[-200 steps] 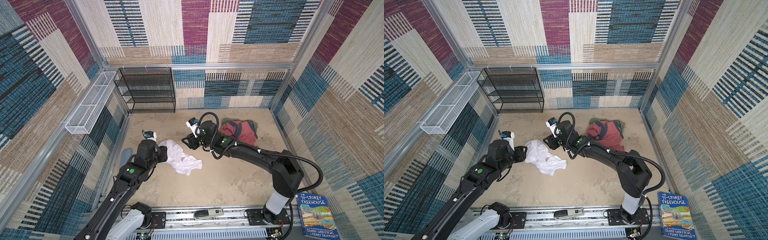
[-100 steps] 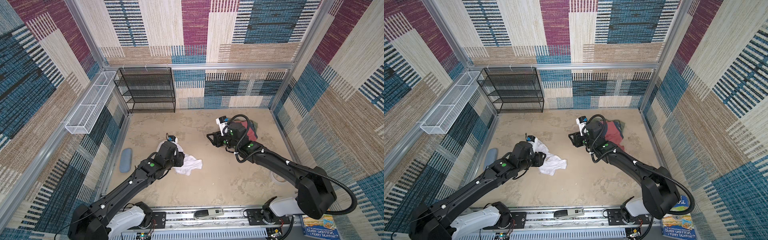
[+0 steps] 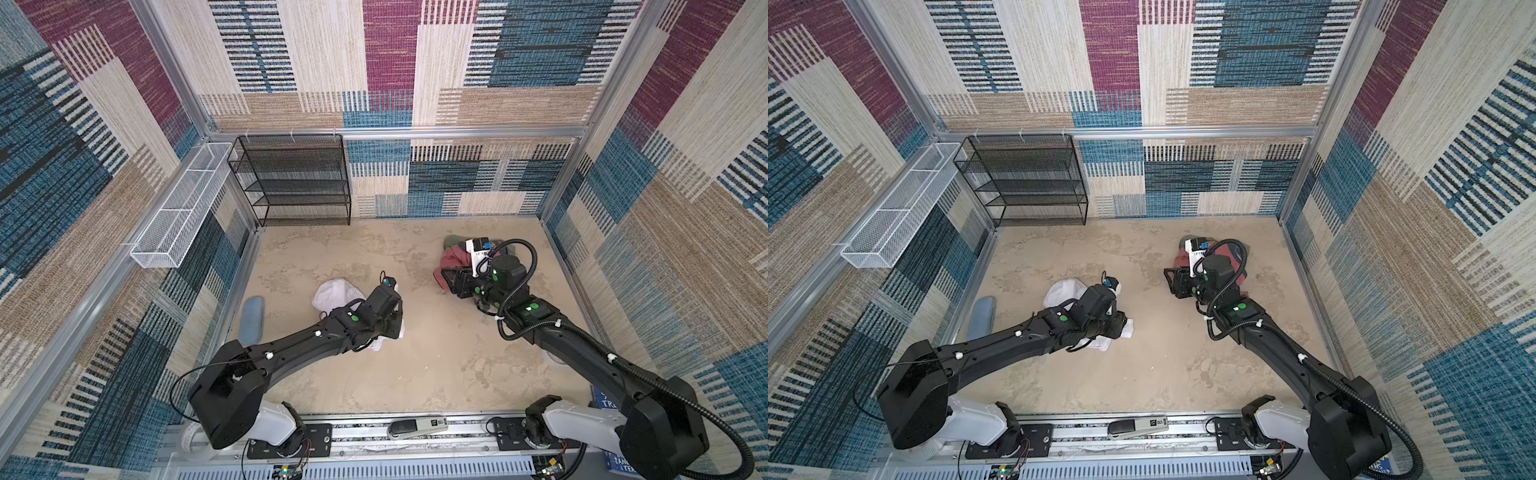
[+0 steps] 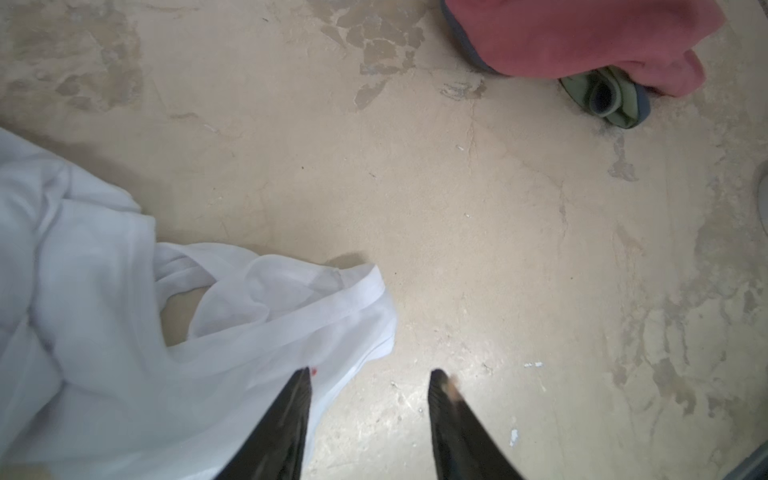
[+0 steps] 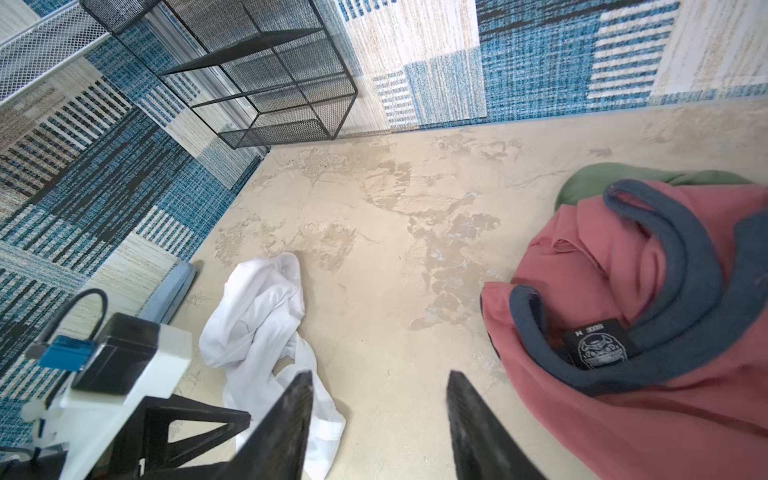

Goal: Pick out a specific cloth from the pile

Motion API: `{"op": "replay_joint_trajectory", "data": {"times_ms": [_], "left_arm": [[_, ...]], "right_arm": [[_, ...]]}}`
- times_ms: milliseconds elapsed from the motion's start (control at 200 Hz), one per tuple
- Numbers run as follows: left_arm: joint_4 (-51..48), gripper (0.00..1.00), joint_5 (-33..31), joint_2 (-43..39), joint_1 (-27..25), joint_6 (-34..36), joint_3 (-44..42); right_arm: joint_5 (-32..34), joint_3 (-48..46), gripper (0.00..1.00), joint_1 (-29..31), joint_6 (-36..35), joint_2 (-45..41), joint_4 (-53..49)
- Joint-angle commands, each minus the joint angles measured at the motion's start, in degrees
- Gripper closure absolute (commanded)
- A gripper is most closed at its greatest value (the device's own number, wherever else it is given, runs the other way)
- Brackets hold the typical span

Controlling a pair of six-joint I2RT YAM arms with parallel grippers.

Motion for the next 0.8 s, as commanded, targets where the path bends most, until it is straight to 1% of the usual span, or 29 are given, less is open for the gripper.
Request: {"op": "replay_joint_trajectory", "data": {"times_ms": [0,175,531,796], "left_arm": [[1.88,0.51,-2.2,2.23,-0.55,0.93,1.21],[2.28,0.51,-2.91,6.32,-0.66,-0.23,2.5],[2.37,0.53,-2.46,12.05,-0.83,-1.07,3.7],[2.37,0.56,-3.52,15.76,-1.32,-1.55,4.72]], "right_arm": [[-0.13,-0.73,0.45,-0.87,0.87,-0.57,0.84],[-2.24,-1.04,0.45,-1.75,1.39,-0.44,1.0],[-2.28,-0.8,0.45,-2.87,1.46,-0.45,1.36],[-2.64,-0.18,0.45,-3.22,0.77,-0.68,0.68]]}}
